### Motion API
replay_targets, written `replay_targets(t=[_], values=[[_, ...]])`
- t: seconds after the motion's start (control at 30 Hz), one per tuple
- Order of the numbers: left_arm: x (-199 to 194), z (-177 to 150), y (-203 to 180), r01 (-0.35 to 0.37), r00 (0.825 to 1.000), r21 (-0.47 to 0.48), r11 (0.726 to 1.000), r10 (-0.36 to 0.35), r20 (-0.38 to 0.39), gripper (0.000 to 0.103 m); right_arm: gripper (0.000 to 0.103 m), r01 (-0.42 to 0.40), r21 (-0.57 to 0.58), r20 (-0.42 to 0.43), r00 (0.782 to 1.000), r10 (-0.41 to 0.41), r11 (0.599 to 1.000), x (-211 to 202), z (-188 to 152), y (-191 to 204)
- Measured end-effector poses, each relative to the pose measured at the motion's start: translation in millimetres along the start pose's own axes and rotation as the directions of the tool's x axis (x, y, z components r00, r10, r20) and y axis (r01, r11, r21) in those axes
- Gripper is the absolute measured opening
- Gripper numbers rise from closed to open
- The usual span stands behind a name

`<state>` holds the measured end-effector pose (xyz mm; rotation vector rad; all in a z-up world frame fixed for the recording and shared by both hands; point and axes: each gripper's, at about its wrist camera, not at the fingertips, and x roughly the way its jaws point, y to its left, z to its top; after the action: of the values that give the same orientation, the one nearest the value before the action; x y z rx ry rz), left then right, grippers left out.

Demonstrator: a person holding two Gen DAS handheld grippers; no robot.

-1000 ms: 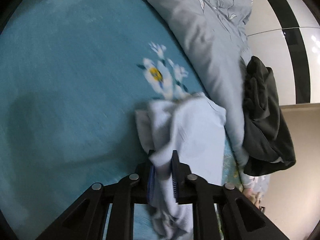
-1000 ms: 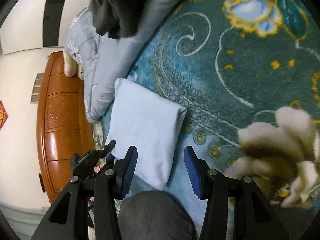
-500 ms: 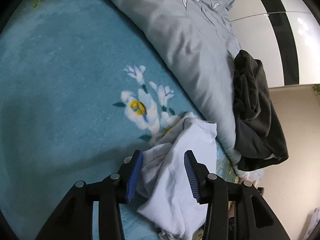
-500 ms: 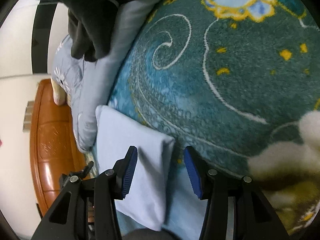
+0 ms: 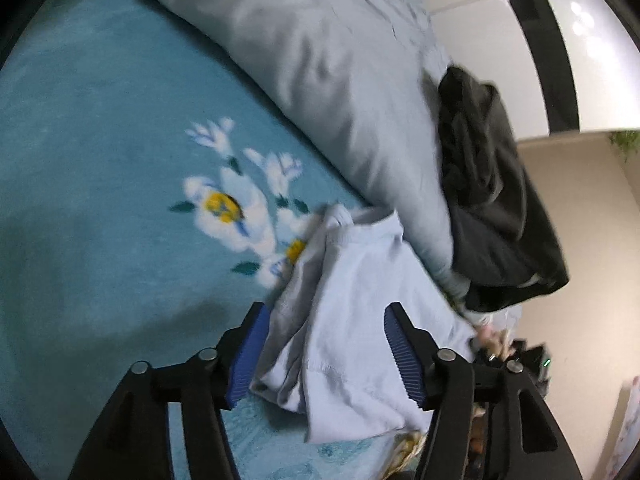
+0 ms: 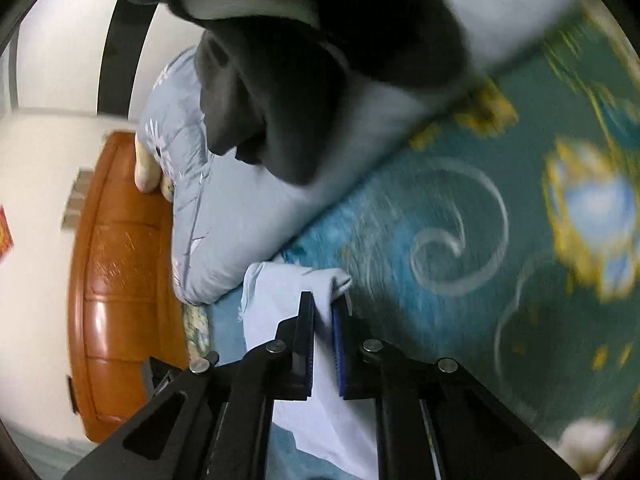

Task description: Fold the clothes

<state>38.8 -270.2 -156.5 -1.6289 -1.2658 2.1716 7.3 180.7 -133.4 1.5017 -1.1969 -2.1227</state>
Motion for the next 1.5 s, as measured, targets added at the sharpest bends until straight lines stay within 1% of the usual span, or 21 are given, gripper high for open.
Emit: replay_targets(t=[0.13,0.2,0.33,0.37,0.43,0.47,0.53,0.6,0.63,0.67,0.7,0.77,0.8,0.87,0.9,0.93,1.0,1.23,1.3,1.4,1.5], values=[[27,5,-9,-0.078,0.995,0.072,0.994,0.082,-0.053,0.065,0.009,0.010,0.008,-0.026,1.000,-0.010,1.000,2,-1,-12],[38,7,-15,-0.068,0.993,0.094,0.993,0.076,-0.087,0.065,0.011,0.023,0.032,-0.021,1.000,-0.022,0.999,-4,-9,-26],[53,8,-26,-0.058,0.991,0.152,0.987,0.075,-0.110,0.067,0.013,0.019,0.071,-0.028,0.999,-0.017,0.997,-16,-27,-52],[54,9,-29,-0.041,0.992,0.157,0.987,0.060,-0.115,0.065,0.016,0.016,0.085,-0.036,0.999,-0.013,0.996,-15,-32,-57],[59,9,-34,0.001,0.991,0.157,0.988,0.020,-0.132,0.065,0.029,0.005,0.110,-0.053,0.999,0.001,0.994,-11,-41,-64],[63,8,-39,0.010,0.989,0.163,0.987,0.014,-0.145,0.065,0.031,-0.007,0.119,-0.061,0.998,0.015,0.993,-7,-45,-64],[71,6,-44,-0.008,0.988,0.185,0.983,0.036,-0.148,0.064,0.033,-0.029,0.127,-0.076,0.996,0.039,0.992,3,-51,-61],[73,6,-41,-0.019,0.989,0.164,0.986,0.042,-0.140,0.053,0.034,-0.043,0.133,-0.093,0.994,0.056,0.990,14,-55,-57],[73,6,-40,-0.025,0.990,0.153,0.988,0.046,-0.135,0.041,0.035,-0.046,0.143,-0.094,0.994,0.060,0.989,18,-56,-57],[74,6,-39,-0.028,0.990,0.139,0.990,0.047,-0.131,0.033,0.035,-0.049,0.155,-0.092,0.994,0.064,0.987,21,-58,-58],[72,5,-37,-0.026,0.991,0.117,0.993,0.041,-0.125,0.029,0.035,-0.059,0.177,-0.085,0.994,0.075,0.982,23,-59,-61],[67,2,-38,-0.025,0.994,0.107,0.994,0.037,-0.107,0.020,0.036,-0.089,0.234,-0.063,0.992,0.106,0.968,23,-62,-67],[64,0,-42,-0.025,0.994,0.113,0.993,0.037,-0.100,0.019,0.036,-0.104,0.263,-0.051,0.991,0.122,0.959,24,-64,-70],[54,-4,-52,-0.019,0.996,0.124,0.992,0.030,-0.085,0.017,0.028,-0.107,0.293,-0.043,0.991,0.125,0.950,21,-67,-74],[49,-6,-58,-0.015,0.997,0.130,0.991,0.025,-0.077,0.016,0.017,-0.094,0.292,-0.046,0.993,0.113,0.952,19,-68,-73],[43,-9,-64,-0.011,0.997,0.136,0.991,0.020,-0.069,0.016,0.012,-0.081,0.292,-0.050,0.994,0.100,0.953,17,-69,-73],[29,-14,-76,0.004,0.998,0.157,0.988,0.005,-0.055,0.016,0.009,-0.087,0.280,-0.044,0.994,0.104,0.956,9,-70,-67],[-28,-46,-148,0.058,0.998,0.316,0.947,-0.054,-0.023,0.015,0.007,-0.169,0.201,0.014,0.985,0.170,0.965,-47,-77,-44],[-43,-56,-168,0.073,0.997,0.353,0.933,-0.072,-0.014,0.014,0.007,-0.189,0.184,0.033,0.982,0.186,0.965,-66,-82,-43],[-55,-67,-198,0.092,0.995,0.369,0.925,-0.100,0.001,0.014,0.007,-0.192,0.174,0.050,0.981,0.186,0.966,-88,-90,-45],[-68,-81,-231,0.094,0.993,0.434,0.896,-0.113,0.018,0.014,0.010,-0.212,0.170,0.063,0.977,0.204,0.962,-105,-102,-51]])
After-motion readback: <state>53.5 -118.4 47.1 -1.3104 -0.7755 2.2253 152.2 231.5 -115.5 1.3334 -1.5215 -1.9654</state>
